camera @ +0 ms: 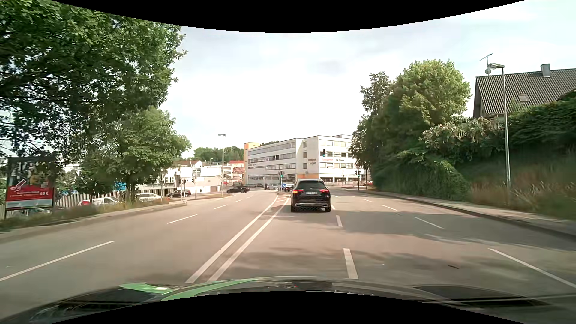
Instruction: Follow the waypoints while adhering to traffic rules and regulations
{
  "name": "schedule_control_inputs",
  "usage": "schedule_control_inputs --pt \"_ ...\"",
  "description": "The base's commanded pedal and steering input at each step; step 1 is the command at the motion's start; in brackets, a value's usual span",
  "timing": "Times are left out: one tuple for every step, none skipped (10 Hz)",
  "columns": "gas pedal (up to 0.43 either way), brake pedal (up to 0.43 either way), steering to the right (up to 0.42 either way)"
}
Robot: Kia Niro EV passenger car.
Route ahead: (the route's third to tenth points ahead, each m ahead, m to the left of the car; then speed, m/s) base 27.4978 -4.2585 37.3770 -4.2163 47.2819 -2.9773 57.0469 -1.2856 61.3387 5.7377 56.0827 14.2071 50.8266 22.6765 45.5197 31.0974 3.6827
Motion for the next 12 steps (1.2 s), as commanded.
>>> schedule_control_inputs --pt "0.0 0.03 0.044" --pt "0.0 0.024 0.044" --pt "0.0 0.024 0.044" --pt "0.0 0.024 0.044" --pt "0.0 0.024 0.044" --pt "0.0 0.012 0.044" --pt "0.0 0.0 0.044" --pt "0.0 0.0 0.044" --pt "0.0 0.0 0.044" --pt "0.0 0.0 0.044" --pt "0.0 0.0 0.044" --pt "0.0 0.0 0.044"
